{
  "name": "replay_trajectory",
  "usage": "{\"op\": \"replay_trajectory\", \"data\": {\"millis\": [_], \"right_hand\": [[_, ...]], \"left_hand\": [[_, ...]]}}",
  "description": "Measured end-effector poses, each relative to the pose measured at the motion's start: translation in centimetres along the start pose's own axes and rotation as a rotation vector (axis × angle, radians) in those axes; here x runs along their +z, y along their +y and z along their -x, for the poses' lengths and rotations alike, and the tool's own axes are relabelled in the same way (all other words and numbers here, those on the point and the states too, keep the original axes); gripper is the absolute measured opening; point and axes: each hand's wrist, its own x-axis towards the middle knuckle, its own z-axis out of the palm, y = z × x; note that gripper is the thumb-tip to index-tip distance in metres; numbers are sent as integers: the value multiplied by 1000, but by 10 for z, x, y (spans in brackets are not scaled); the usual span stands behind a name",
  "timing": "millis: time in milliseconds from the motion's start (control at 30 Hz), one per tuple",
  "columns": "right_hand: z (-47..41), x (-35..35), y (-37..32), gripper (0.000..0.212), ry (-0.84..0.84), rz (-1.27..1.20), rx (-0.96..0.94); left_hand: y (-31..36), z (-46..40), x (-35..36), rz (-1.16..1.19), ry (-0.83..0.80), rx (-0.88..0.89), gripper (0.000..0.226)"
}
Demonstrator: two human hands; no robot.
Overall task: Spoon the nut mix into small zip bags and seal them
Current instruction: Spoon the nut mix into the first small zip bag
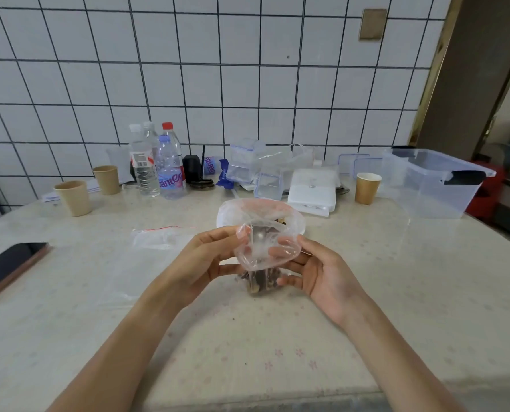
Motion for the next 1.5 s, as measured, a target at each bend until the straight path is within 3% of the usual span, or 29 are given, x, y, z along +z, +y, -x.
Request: {"op": "replay_trajectory", "data": {"millis": [133,200,333,367,433,533,633,733,833,933,1000,1100,1200,1333,1500], "right_hand": [[1,-1,-2,37,-2,-3,-50],[1,-2,-2,35,-1,-47,-56],[3,2,-2,25,25,88,-101],[3,3,0,21,56,163,-149],[3,3,7,6,186,440,-357],[-2,7,21,24,362,808,-660],[-6,10,28,25,396,822,-686],[-9,4,25,16,407,650,-479],[-10,1,19,7,351,466,-295],[-6,6,13,23,227,262,-221],[-2,7,8,34,148,173,-164],[3,9,4,30,86,153,-115],[5,10,6,23,40,241,-145],[2,8,11,27,249,458,-302],[1,9,27,29,461,819,-540]], "left_hand": [[3,3,-1,63,-25,-13,50],[5,5,1,20,71,-1,46],[1,4,9,-101,273,101,16],[0,3,12,-145,328,146,11],[-4,0,13,-318,492,257,27],[-6,-1,14,-537,662,390,34],[-4,1,16,-440,585,260,20],[2,4,13,-146,371,-1,38],[4,4,7,-26,134,-19,41],[2,4,6,26,-24,14,44],[2,4,4,59,-47,26,46],[1,3,4,34,15,42,32],[-1,3,9,-28,139,75,33],[-1,2,12,-123,370,152,7],[-9,-2,20,-488,596,333,32]]}}
